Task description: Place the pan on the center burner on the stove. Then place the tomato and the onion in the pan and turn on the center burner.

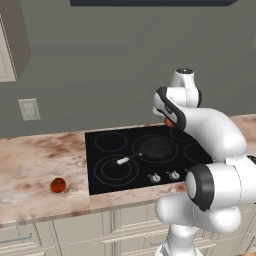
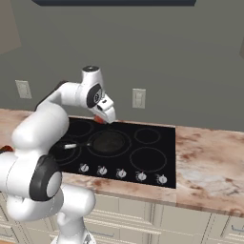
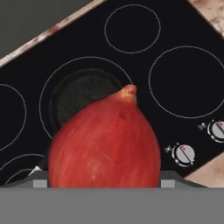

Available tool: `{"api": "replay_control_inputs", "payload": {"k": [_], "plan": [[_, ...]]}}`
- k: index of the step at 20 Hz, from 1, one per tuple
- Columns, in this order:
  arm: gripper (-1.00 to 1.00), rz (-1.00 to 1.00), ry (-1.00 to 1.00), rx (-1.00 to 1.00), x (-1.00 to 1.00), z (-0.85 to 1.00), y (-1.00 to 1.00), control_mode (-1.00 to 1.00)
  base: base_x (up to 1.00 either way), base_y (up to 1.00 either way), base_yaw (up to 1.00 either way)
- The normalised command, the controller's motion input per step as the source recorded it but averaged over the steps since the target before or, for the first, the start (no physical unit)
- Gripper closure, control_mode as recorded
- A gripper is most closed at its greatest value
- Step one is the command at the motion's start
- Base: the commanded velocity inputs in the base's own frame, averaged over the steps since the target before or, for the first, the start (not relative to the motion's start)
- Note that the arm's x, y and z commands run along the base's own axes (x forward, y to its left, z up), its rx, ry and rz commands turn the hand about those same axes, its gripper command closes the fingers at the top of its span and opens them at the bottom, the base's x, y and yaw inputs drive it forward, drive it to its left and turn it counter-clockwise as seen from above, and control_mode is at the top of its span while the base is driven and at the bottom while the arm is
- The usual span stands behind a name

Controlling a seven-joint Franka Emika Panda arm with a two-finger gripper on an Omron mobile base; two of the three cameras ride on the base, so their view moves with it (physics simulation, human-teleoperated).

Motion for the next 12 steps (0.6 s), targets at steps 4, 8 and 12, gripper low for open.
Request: {"api": "replay_control_inputs", "payload": {"k": [4, 8, 12], "plan": [[1.0, 0.07, 0.0, 0.0, 0.08, -0.36, -0.01, -1.0, 0.0, 0.0, 0.0], [1.0, 0.07, 0.0, 0.0, 0.24, -0.39, 0.0, -1.0, 0.0, 0.0, 0.0], [1.0, 0.05, 0.0, 0.0, 0.38, -0.37, 0.0, -1.0, 0.0, 0.0, 0.0]]}}
